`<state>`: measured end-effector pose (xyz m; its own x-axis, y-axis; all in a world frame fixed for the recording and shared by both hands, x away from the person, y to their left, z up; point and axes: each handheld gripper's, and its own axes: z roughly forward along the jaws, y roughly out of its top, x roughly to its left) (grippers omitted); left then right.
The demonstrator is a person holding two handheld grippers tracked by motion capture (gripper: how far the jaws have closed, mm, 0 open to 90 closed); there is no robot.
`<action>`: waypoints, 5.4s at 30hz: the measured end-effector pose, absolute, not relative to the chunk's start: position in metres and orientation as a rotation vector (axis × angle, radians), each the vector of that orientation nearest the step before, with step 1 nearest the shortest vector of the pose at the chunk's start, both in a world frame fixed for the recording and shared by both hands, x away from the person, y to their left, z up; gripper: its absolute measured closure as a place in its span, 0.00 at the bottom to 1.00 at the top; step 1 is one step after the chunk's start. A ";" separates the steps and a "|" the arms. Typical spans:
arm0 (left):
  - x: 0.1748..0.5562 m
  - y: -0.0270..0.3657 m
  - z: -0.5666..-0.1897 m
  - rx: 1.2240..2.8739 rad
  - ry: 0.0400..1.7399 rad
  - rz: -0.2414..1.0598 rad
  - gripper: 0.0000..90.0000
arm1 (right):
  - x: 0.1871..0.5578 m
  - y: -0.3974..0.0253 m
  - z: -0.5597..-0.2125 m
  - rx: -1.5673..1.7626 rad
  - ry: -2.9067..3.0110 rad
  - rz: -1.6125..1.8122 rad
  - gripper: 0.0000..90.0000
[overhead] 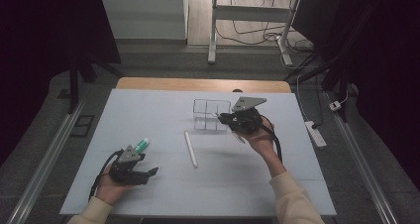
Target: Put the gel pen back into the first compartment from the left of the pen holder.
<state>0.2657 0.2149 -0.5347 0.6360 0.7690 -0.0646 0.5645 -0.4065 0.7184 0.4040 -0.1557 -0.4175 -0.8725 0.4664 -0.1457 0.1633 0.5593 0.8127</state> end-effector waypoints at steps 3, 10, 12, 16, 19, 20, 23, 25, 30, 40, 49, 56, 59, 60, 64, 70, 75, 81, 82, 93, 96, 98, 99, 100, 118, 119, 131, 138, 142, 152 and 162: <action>0.265 0.215 -0.535 2.125 1.035 0.360 0.28 | 0.404 -0.155 -0.418 0.517 2.450 1.233 0.89; 0.266 0.215 -0.535 2.126 1.038 0.359 0.28 | 0.404 -0.152 -0.418 0.509 2.453 1.233 0.89; 0.266 0.214 -0.535 2.126 1.040 0.361 0.28 | 0.404 -0.152 -0.418 0.507 2.453 1.232 0.89; 0.266 0.214 -0.535 2.130 1.038 0.357 0.28 | 0.403 -0.151 -0.417 0.506 2.451 1.238 0.89; 0.266 0.214 -0.535 2.132 1.037 0.358 0.28 | 0.403 -0.149 -0.417 0.500 2.445 1.244 0.89; 0.266 0.214 -0.535 2.132 1.037 0.358 0.28 | 0.403 -0.149 -0.416 0.498 2.444 1.243 0.89; 0.266 0.214 -0.535 2.128 1.036 0.357 0.28 | 0.403 -0.147 -0.415 0.497 2.441 1.252 0.89; 0.266 0.214 -0.534 2.126 1.035 0.356 0.28 | 0.403 -0.146 -0.415 0.494 2.438 1.260 0.89; 0.265 0.215 -0.534 2.120 1.036 0.357 0.28 | 0.403 -0.142 -0.415 0.485 2.437 1.265 0.89; 0.265 0.215 -0.534 2.119 1.036 0.357 0.28 | 0.404 -0.134 -0.416 0.473 2.433 1.278 0.89; 0.265 0.216 -0.534 2.116 1.037 0.356 0.28 | 0.406 -0.127 -0.418 0.468 2.438 1.281 0.89; 0.265 0.216 -0.534 2.117 1.037 0.355 0.28 | 0.408 -0.119 -0.419 0.456 2.438 1.298 0.89; 0.265 0.216 -0.534 2.115 1.038 0.353 0.28 | 0.410 -0.116 -0.419 0.460 2.437 1.308 0.89; 0.265 0.216 -0.534 2.116 1.038 0.354 0.28 | 0.410 -0.116 -0.420 0.462 2.436 1.311 0.89; 0.265 0.216 -0.534 2.116 1.036 0.352 0.28 | 0.412 -0.113 -0.422 0.474 2.435 1.323 0.89; 0.265 0.217 -0.534 2.112 1.039 0.353 0.28 | 0.416 -0.106 -0.425 0.483 2.434 1.336 0.89; 0.265 0.217 -0.534 2.112 1.037 0.352 0.28 | 0.420 -0.103 -0.424 0.492 2.427 1.341 0.89; 0.265 0.217 -0.533 2.111 1.035 0.351 0.28 | 0.425 -0.102 -0.423 0.507 2.411 1.344 0.89; 0.265 0.216 -0.533 2.111 1.035 0.351 0.28 | 0.426 -0.102 -0.422 0.509 2.409 1.345 0.89; 0.265 0.217 -0.533 2.106 1.035 0.351 0.28 | 0.436 -0.098 -0.417 0.545 2.384 1.378 0.89; 0.265 0.217 -0.533 2.104 1.036 0.351 0.28 | 0.438 -0.097 -0.415 0.557 2.378 1.382 0.89; 0.265 0.218 -0.533 2.103 1.036 0.350 0.28 | 0.439 -0.096 -0.414 0.564 2.374 1.390 0.89; 0.265 0.218 -0.533 2.102 1.037 0.350 0.28 | 0.440 -0.095 -0.414 0.570 2.373 1.393 0.89; 0.265 0.218 -0.533 2.102 1.037 0.349 0.28 | 0.441 -0.094 -0.412 0.569 2.367 1.397 0.89; 0.265 0.218 -0.533 2.092 1.037 0.343 0.28 | 0.463 -0.086 -0.400 0.636 2.302 1.452 0.89; 0.265 0.218 -0.533 2.093 1.037 0.344 0.28 | 0.463 -0.086 -0.400 0.636 2.302 1.452 0.89; 0.265 0.218 -0.533 2.092 1.038 0.342 0.28 | 0.469 -0.085 -0.390 0.685 2.255 1.528 0.89; 0.265 0.219 -0.533 2.090 1.039 0.341 0.29 | 0.475 -0.078 -0.384 0.689 2.235 1.543 0.89; 0.265 0.219 -0.532 2.086 1.040 0.342 0.29 | 0.479 -0.075 -0.383 0.701 2.228 1.560 0.89; 0.266 0.220 -0.533 2.085 1.041 0.339 0.29 | 0.488 -0.065 -0.382 0.712 2.203 1.588 0.89; 0.266 0.220 -0.533 2.085 1.043 0.338 0.29 | 0.497 -0.059 -0.389 0.737 2.180 1.625 0.89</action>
<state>0.2660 0.2198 -0.5331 0.6305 0.7701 -0.0967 0.5672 -0.3721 0.7347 0.4968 -0.0594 -0.3890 -0.8145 0.5783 0.0476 0.2106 0.2183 0.9529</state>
